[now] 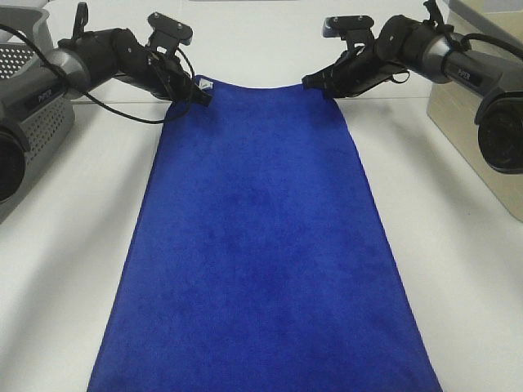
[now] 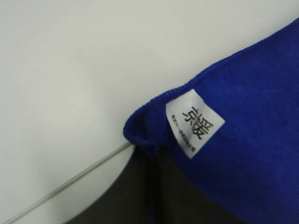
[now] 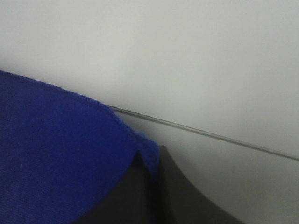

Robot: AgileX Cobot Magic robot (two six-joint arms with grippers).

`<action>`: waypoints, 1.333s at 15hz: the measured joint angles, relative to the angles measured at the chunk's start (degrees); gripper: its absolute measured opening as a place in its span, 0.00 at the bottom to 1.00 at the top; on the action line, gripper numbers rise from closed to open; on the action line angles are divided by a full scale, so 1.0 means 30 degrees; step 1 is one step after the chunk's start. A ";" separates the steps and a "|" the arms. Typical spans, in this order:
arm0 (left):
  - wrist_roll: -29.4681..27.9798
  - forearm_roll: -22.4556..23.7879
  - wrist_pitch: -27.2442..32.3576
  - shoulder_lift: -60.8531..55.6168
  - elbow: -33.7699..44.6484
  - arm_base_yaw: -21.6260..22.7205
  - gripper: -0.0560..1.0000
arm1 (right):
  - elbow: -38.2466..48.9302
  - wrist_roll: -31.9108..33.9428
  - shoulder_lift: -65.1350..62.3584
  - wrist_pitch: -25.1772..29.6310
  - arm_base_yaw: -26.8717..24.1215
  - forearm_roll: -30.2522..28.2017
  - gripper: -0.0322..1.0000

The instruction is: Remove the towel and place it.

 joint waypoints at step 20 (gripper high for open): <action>-0.4851 0.2979 0.1757 -0.1203 0.0000 0.0000 0.72 | 0.0000 0.0000 -0.1547 0.4068 -0.0668 0.0267 0.74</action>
